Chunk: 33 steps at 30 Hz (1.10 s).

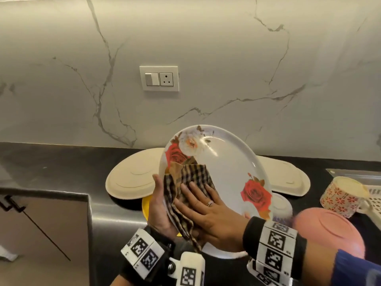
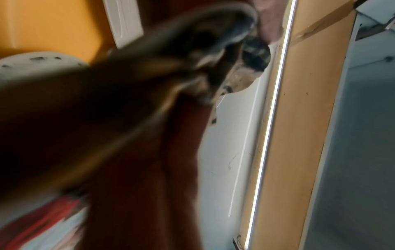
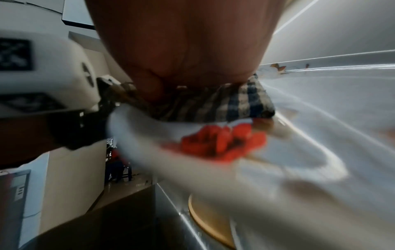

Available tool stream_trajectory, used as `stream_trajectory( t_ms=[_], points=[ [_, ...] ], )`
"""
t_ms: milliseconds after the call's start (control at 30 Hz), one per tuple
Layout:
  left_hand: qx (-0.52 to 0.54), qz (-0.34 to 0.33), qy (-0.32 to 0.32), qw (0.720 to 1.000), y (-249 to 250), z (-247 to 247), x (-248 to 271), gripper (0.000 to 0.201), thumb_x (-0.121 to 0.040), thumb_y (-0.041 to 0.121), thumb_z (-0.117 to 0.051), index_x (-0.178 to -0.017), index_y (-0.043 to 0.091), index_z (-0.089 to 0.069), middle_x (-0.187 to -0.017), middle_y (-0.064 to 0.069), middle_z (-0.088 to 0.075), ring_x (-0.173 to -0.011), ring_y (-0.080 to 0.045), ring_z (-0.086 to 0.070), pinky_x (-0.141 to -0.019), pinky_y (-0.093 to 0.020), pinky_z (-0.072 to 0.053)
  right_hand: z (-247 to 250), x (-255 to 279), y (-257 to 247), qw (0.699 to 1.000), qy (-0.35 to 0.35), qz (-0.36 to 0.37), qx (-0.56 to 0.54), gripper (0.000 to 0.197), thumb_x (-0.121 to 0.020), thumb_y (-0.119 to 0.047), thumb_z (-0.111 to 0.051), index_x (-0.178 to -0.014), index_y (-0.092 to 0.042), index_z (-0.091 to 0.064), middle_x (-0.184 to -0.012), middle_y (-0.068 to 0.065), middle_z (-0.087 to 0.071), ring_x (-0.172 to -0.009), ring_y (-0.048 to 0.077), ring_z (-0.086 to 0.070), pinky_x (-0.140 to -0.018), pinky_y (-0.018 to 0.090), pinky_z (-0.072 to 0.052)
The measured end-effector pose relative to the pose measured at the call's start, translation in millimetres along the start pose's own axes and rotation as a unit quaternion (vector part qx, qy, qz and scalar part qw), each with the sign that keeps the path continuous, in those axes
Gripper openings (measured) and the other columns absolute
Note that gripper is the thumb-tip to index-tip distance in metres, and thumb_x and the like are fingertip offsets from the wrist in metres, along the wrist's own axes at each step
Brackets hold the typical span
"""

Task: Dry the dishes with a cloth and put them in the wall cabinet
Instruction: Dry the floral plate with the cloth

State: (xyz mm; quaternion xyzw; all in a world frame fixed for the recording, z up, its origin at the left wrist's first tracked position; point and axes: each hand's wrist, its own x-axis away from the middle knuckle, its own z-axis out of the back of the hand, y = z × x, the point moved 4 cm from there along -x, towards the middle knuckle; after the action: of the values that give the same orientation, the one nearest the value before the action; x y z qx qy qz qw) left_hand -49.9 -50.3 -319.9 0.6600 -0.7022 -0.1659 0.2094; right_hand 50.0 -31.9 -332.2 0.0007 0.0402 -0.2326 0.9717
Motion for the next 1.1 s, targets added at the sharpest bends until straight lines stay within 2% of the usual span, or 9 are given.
stream_trajectory(
  t_ms=[100, 200, 433, 567, 667, 800, 900, 1000, 1100],
  points=[
    [0.011, -0.008, 0.006, 1.0, 6.1, 6.0, 2.7, 0.097, -0.058, 0.064, -0.071, -0.133, 0.006, -0.049, -0.13, -0.023, -0.054, -0.118, -0.04, -0.053, -0.098, -0.056, -0.041, -16.2, 27.7, 0.8, 0.997, 0.007, 0.053, -0.058, 0.064, -0.093, -0.043, -0.025, -0.14, -0.046, 0.017, -0.154, -0.006, 0.016, -0.143, 0.015, 0.018, -0.111, 0.036, 0.017],
    [0.002, -0.033, -0.002, 0.999, 11.5, 16.2, 1.6, 0.094, -0.063, 0.065, -0.068, -0.138, 0.014, -0.043, -0.142, -0.023, -0.041, -0.129, -0.047, -0.038, -0.106, -0.067, -0.02, -30.7, 63.6, 17.2, 0.999, -0.003, 0.033, -0.038, 0.053, -0.098, -0.051, -0.014, -0.147, -0.039, 0.001, -0.155, -0.01, 0.01, -0.143, 0.014, 0.01, -0.112, 0.036, 0.009],
    [-0.068, -0.07, -0.047, 0.994, 17.4, 13.9, 1.6, 0.089, -0.045, 0.061, -0.082, -0.122, 0.022, -0.061, -0.124, -0.014, -0.061, -0.107, -0.038, -0.06, -0.094, -0.066, -0.037, -32.9, 96.2, 99.5, 0.99, -0.019, -0.142, 0.012, 0.054, -0.099, -0.051, -0.008, -0.149, -0.032, -0.001, -0.157, 0.002, 0.001, -0.144, 0.017, 0.01, -0.111, 0.033, -0.001],
    [-0.071, -0.036, -0.053, 0.995, 5.2, 11.8, -0.4, 0.095, -0.043, 0.059, -0.084, -0.125, 0.019, -0.058, -0.121, -0.018, -0.062, -0.1, -0.041, -0.063, -0.083, -0.061, -0.048, 2.0, 76.9, 132.8, 0.97, 0.033, -0.24, -0.005, 0.068, -0.062, -0.079, 0.028, -0.122, -0.051, 0.043, -0.142, -0.001, 0.033, -0.138, 0.025, 0.028, -0.107, 0.031, 0.025],
    [-0.074, -0.012, -0.032, 0.997, -2.9, 14.8, -2.8, 0.103, -0.045, 0.061, -0.083, -0.134, 0.021, -0.048, -0.133, -0.021, -0.052, -0.113, -0.048, -0.053, -0.09, -0.067, -0.04, 31.9, 53.9, 138.5, 0.966, 0.033, -0.257, -0.005, 0.085, -0.047, -0.08, 0.036, -0.121, -0.038, 0.045, -0.138, -0.003, 0.041, -0.133, 0.02, 0.034, -0.107, 0.039, 0.025],
    [-0.072, 0.04, -0.063, 0.995, -16.9, 3.4, -2.5, 0.086, -0.064, 0.062, -0.072, -0.133, 0.017, -0.051, -0.14, -0.02, -0.044, -0.121, -0.045, -0.048, -0.101, -0.061, -0.034, 53.9, 13.7, 113.4, 0.981, 0.038, -0.191, 0.002, 0.089, -0.057, -0.079, 0.03, -0.129, -0.028, 0.034, -0.138, -0.002, 0.037, -0.131, 0.021, 0.034, -0.11, 0.042, 0.02],
    [-0.122, -0.045, 0.066, 0.989, -6.4, 9.9, 9.4, 0.076, -0.089, 0.058, -0.046, -0.147, 0.013, -0.025, -0.153, -0.019, -0.018, -0.139, -0.043, -0.013, -0.114, -0.057, 0.002, 50.4, -4.4, 65.1, 0.989, 0.061, -0.108, 0.083, 0.075, -0.086, -0.065, 0.005, -0.148, -0.023, 0.009, -0.151, 0.011, 0.002, -0.139, 0.033, 0.0, -0.113, 0.048, 0.001],
    [-0.043, -0.052, -0.01, 0.998, -9.5, 2.9, -1.4, 0.087, -0.07, 0.057, -0.07, -0.141, 0.017, -0.039, -0.145, -0.013, -0.041, -0.134, -0.035, -0.036, -0.109, -0.059, -0.024, 25.6, 0.1, 23.5, 0.987, 0.079, -0.05, 0.132, 0.069, -0.09, -0.053, -0.022, -0.148, -0.025, 0.002, -0.15, 0.014, -0.029, -0.136, 0.032, -0.028, -0.111, 0.053, -0.019],
    [-0.031, 0.01, -0.02, 0.999, -12.4, 2.6, 7.0, 0.083, -0.087, 0.068, -0.033, -0.146, 0.013, -0.016, -0.151, -0.016, -0.02, -0.141, -0.034, -0.02, -0.114, -0.053, -0.011, 6.2, 24.9, 9.6, 0.985, 0.07, -0.002, 0.157, 0.071, -0.087, -0.05, -0.03, -0.147, -0.024, -0.003, -0.151, 0.01, -0.028, -0.137, 0.031, -0.03, -0.112, 0.052, -0.023]
  ],
)
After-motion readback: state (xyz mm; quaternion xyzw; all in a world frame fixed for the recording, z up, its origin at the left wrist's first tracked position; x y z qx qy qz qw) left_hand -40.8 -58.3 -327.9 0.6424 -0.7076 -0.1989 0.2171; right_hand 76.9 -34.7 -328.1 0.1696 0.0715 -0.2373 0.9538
